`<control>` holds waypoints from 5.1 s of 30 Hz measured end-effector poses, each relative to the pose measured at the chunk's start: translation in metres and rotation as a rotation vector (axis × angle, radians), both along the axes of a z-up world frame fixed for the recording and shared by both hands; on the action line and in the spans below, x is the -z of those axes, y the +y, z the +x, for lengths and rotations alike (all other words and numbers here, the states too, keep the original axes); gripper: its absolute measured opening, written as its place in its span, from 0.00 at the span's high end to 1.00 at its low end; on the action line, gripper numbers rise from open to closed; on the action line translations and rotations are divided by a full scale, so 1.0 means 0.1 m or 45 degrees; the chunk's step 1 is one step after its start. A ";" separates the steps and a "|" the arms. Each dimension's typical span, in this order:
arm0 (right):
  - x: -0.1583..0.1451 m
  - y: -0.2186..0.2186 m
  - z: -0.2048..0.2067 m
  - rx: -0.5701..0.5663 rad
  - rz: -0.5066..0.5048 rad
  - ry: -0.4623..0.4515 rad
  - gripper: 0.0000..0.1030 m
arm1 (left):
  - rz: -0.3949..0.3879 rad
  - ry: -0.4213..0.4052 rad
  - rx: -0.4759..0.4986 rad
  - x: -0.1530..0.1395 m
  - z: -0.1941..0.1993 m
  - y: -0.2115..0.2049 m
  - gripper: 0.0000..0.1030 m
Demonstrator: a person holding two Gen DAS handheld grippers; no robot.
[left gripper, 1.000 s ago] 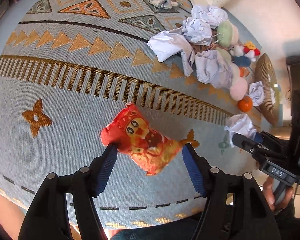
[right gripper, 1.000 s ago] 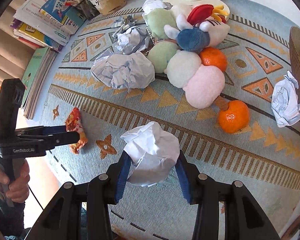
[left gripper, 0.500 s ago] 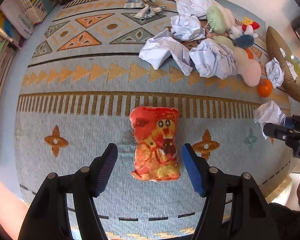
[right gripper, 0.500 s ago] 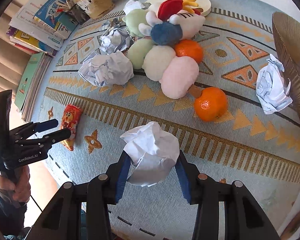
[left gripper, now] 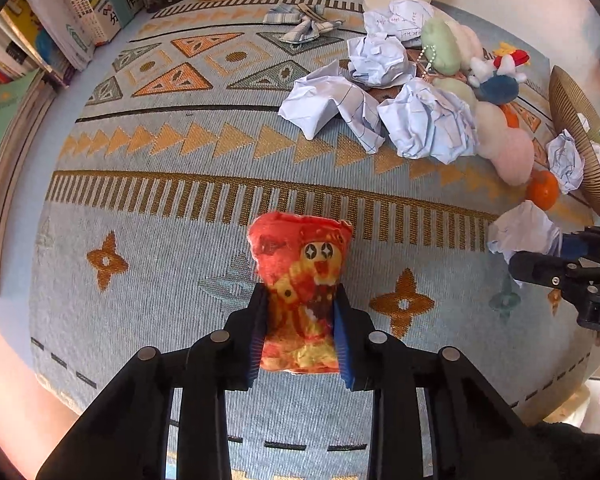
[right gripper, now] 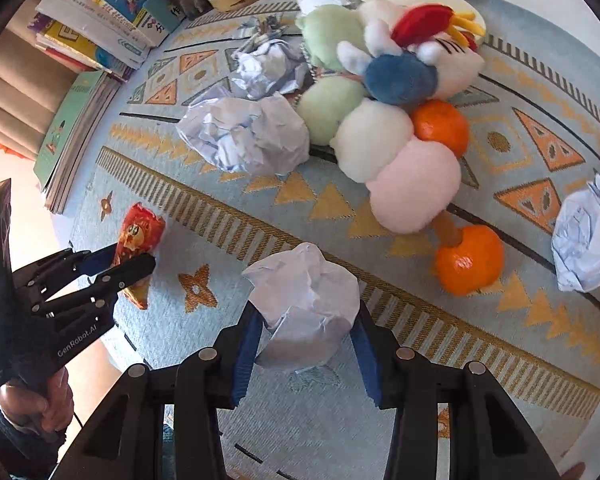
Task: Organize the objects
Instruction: 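Lift the snack packet with the left gripper while the right carries its paper ball to the tray, then open both grippers over the woven tray and pull back toward the rug, then grasp a paper ball with each gripper beside the plush toys, then carry both paper balls over the woven tray and open both grippers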
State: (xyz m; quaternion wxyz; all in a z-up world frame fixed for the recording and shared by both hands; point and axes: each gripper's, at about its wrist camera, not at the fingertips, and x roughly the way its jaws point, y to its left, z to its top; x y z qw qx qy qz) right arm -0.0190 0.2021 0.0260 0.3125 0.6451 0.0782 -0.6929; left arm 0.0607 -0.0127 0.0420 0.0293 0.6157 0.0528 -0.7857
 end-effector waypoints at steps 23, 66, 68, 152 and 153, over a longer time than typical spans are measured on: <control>-1.80 1.93 -0.54 0.626 -0.207 0.579 0.58 | 0.289 0.476 0.330 -1.46 -1.11 1.56 0.74; -1.43 0.30 -0.09 -0.064 -0.360 0.243 0.31 | 0.181 0.909 -0.148 -2.35 0.04 0.97 0.04; -1.42 0.23 0.00 -0.095 -0.357 0.228 0.31 | 0.225 0.862 -0.208 -2.29 0.12 0.83 0.04; -1.61 2.85 -0.67 1.171 0.028 0.333 0.41 | 0.508 0.424 0.881 -1.61 -1.57 2.71 0.48; -1.58 2.84 -0.72 1.168 0.030 0.333 0.41 | 0.487 0.408 0.886 -1.56 -1.61 2.78 0.48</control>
